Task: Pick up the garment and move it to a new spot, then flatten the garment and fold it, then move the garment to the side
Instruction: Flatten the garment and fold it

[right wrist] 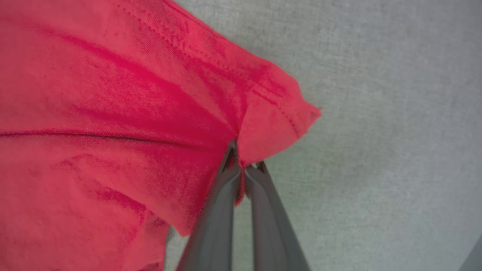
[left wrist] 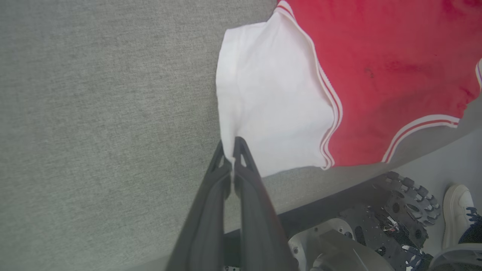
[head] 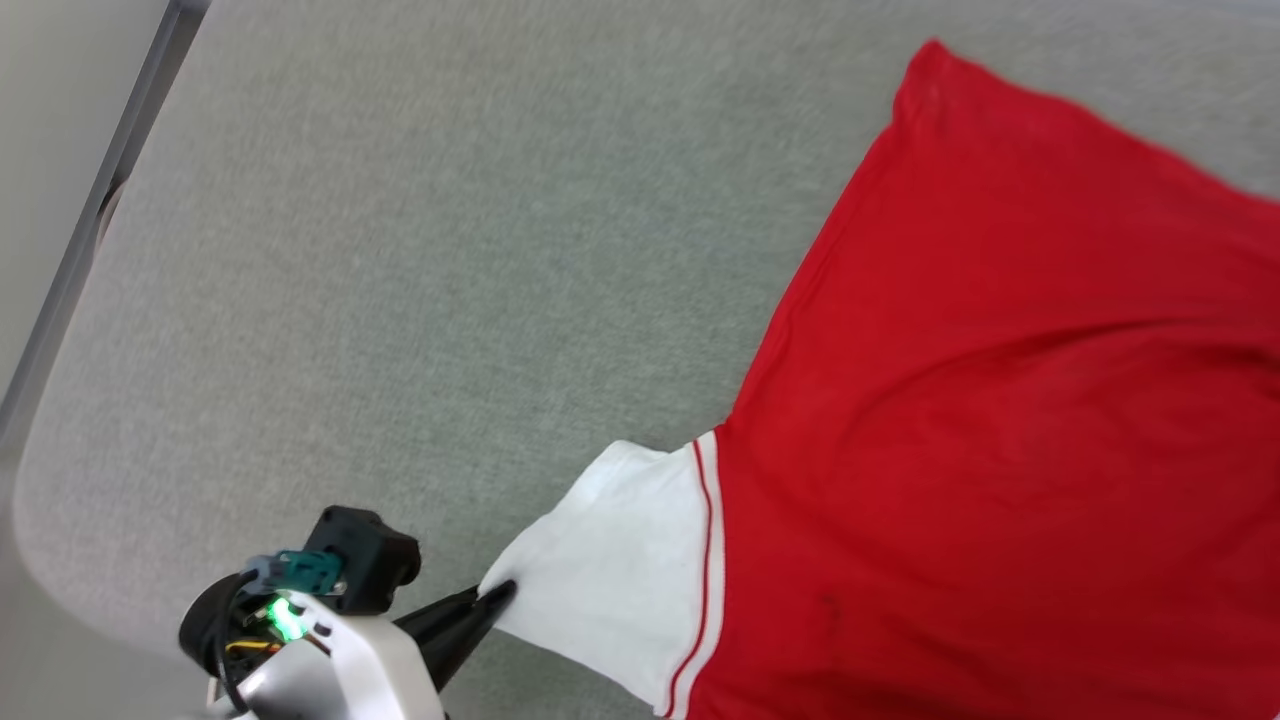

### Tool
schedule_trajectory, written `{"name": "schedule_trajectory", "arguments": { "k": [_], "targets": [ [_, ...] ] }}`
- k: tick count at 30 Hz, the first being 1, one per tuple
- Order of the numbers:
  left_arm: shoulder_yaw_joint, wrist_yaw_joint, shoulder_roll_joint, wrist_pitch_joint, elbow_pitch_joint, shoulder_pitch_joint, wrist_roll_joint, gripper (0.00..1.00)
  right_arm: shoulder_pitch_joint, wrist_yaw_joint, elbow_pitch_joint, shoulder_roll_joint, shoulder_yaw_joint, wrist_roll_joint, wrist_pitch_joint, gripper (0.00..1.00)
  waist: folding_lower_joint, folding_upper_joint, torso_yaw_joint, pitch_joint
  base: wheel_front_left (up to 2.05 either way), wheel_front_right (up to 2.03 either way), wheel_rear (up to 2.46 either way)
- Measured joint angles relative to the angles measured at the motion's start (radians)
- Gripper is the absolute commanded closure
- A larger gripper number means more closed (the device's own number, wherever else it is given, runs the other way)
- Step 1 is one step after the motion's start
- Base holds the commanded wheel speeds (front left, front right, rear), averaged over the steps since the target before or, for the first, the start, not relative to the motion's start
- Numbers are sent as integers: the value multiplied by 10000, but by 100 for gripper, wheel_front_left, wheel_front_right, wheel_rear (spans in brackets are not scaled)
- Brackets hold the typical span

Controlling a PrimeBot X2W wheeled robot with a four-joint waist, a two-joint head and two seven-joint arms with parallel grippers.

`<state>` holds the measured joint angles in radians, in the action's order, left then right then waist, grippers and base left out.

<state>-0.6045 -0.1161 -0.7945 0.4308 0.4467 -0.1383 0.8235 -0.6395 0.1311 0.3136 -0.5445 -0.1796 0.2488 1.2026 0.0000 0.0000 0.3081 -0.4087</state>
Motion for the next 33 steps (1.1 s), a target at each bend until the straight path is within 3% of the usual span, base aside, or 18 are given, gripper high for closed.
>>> {"name": "schedule_trajectory", "arguments": {
  "k": [5, 14, 26, 33],
  "targets": [
    [290, -435, -198, -219, -290, 323, -25, 100, 945, 0, -92, 142, 98, 359, -293, 100, 0, 0, -511, 721, 0, 0, 0],
    [332, -696, -153, -453, -525, 863, 157, 100, 2949, 0, -757, 291, -173, 1114, -685, 100, -1, 0, -1385, 1820, 0, 0, 0],
    [290, -819, -86, -658, -631, 1120, 153, 100, 5436, 0, -2201, 698, -888, 1569, -401, 100, -2, 0, -1995, 2538, 0, 0, 0],
    [255, -777, 8, -769, -616, 1120, 104, 100, 5971, 0, -2514, 917, -1001, 1582, -314, 100, -1, 0, -2058, 2557, 0, 0, 0]
  ]
}}
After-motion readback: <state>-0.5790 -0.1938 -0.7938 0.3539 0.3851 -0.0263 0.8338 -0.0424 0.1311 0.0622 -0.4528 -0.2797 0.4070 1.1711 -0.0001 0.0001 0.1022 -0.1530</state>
